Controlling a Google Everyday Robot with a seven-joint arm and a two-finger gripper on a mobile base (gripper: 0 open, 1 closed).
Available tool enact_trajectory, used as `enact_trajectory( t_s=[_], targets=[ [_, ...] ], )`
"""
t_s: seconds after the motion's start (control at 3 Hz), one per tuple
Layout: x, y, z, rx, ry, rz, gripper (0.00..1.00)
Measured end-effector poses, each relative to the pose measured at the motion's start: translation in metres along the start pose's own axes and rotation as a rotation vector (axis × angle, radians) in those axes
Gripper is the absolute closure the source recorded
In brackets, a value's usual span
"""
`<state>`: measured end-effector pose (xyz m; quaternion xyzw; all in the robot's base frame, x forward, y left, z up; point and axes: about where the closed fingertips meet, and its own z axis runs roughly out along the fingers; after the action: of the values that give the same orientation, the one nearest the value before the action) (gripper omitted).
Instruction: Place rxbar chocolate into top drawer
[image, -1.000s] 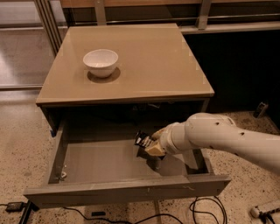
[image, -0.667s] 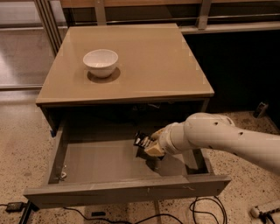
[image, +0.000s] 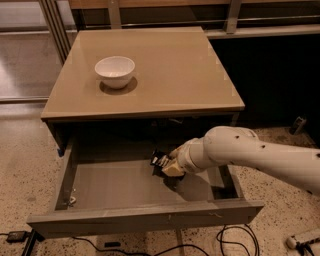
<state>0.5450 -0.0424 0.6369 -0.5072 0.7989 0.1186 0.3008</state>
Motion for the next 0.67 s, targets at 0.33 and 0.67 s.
enact_trajectory(
  t_s=[0.33, 0.67],
  targets=[
    [0.006, -0.002, 0.011, -0.009, -0.003, 0.019, 1.0],
    [0.009, -0.003, 0.022, -0.034, -0.058, 0.059, 1.0]
  ],
)
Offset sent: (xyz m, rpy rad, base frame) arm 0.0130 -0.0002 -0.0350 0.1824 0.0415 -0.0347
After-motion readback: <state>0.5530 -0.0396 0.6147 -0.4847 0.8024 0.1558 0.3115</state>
